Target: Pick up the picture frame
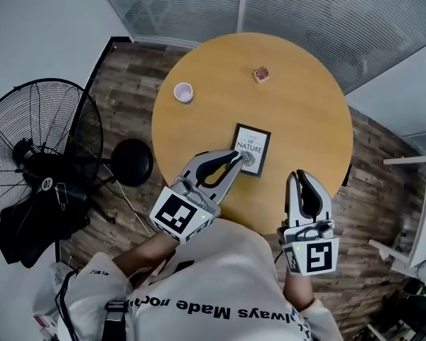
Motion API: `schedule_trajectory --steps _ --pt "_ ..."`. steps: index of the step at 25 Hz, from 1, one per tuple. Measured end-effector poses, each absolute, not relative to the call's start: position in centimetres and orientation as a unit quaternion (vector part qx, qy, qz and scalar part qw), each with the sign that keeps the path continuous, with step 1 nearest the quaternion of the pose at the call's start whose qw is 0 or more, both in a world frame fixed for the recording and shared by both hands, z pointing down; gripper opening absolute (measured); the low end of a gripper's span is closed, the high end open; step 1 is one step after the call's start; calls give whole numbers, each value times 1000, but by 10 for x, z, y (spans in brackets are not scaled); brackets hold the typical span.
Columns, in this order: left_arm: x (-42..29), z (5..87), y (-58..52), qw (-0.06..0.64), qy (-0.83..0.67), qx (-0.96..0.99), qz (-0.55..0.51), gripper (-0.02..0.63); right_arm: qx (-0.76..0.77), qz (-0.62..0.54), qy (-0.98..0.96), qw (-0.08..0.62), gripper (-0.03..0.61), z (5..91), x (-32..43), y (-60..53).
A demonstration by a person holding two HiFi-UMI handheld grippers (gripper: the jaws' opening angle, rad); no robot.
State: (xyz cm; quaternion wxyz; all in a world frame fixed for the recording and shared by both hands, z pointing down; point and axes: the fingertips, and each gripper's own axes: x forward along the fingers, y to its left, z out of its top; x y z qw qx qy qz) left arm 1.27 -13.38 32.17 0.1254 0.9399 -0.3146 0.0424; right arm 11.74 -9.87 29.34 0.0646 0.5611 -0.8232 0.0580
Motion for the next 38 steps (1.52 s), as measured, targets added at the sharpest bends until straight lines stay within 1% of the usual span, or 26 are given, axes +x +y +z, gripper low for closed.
schedule_trajectory --steps 12,17,26,27,29,38 --pt "9 393 -144 164 -319 930 78 37 555 107 -819 101 58 365 113 -106" --pt "8 429 -146 192 -319 923 99 37 553 133 -813 123 59 400 114 -109" --pt "8 490 -150 213 -315 914 143 37 553 174 -801 153 60 463 117 -116" --pt "9 497 -150 218 -313 913 147 41 553 178 -799 156 60 470 118 -116" --pt "10 510 -151 224 -311 910 155 73 553 184 -796 163 60 483 119 -117" --pt "15 579 -163 256 -313 893 196 78 544 229 -784 195 75 553 128 -128"
